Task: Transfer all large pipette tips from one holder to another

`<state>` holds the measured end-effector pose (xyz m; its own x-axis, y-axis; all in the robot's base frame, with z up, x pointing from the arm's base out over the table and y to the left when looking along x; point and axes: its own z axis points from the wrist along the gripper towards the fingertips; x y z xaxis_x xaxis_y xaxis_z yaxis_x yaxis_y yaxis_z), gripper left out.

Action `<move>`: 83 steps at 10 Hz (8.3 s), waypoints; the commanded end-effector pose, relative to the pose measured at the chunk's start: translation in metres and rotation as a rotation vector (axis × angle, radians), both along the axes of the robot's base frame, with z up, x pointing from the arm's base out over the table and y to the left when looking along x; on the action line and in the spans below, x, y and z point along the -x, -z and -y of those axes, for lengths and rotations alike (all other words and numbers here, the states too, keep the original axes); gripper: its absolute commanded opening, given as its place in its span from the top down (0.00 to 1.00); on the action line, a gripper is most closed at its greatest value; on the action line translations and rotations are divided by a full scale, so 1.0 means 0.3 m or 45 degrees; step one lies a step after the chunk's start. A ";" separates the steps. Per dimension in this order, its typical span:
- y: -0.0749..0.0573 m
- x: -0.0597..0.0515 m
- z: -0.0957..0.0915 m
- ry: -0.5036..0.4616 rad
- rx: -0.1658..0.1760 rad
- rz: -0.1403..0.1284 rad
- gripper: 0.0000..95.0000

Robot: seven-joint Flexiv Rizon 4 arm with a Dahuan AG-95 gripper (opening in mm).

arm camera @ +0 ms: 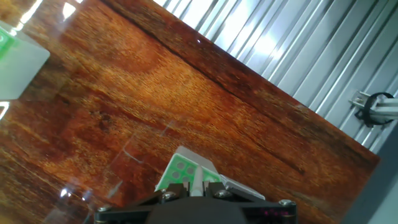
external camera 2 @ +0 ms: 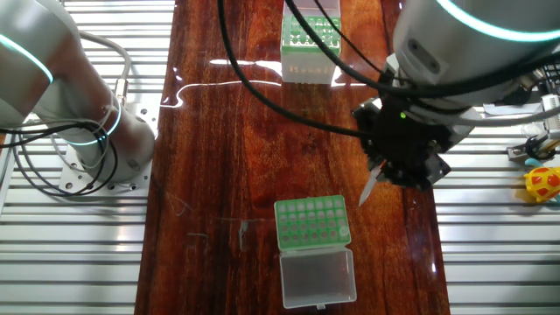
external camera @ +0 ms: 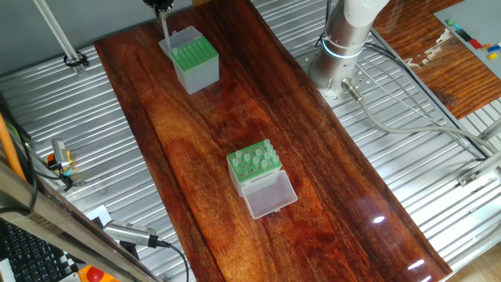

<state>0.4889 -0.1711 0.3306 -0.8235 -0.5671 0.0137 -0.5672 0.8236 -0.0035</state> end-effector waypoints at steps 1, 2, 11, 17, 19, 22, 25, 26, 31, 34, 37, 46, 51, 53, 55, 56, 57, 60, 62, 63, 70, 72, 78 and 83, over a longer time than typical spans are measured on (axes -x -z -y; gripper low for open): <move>-0.004 -0.004 0.009 0.081 0.024 -0.001 1.00; -0.006 -0.003 0.014 0.071 0.024 -0.004 1.00; 0.033 0.080 0.043 0.114 0.043 0.007 1.00; 0.060 0.119 0.112 0.067 0.036 0.002 1.00; 0.072 0.130 0.126 0.057 0.029 0.003 1.00; 0.091 0.140 0.134 0.050 0.020 0.007 1.00; 0.125 0.125 0.139 0.047 -0.002 0.011 1.00; 0.127 0.123 0.136 0.043 -0.011 0.010 1.00; 0.140 0.120 0.117 0.043 -0.013 0.009 1.00; 0.146 0.126 0.119 0.036 -0.011 0.007 1.00; 0.157 0.134 0.123 0.039 -0.013 0.009 1.00; 0.170 0.151 0.143 0.038 -0.017 0.014 1.00; 0.191 0.160 0.149 0.038 -0.030 0.027 1.00; 0.204 0.156 0.148 0.036 -0.032 0.031 1.00; 0.219 0.152 0.144 0.036 -0.034 0.037 1.00; 0.226 0.148 0.141 0.039 -0.035 0.039 1.00; 0.230 0.144 0.139 0.039 -0.036 0.039 1.00; 0.221 0.124 0.133 0.020 -0.049 0.044 0.40; 0.216 0.116 0.131 0.021 -0.050 0.045 0.40; 0.212 0.112 0.130 0.018 -0.051 0.045 0.40; 0.151 0.091 0.114 0.020 -0.078 0.044 0.80; 0.151 0.091 0.114 0.055 -0.086 0.041 0.80; 0.174 0.086 -0.216 0.296 -0.022 0.049 0.80; 0.182 0.081 -0.272 0.103 -0.068 0.011 0.60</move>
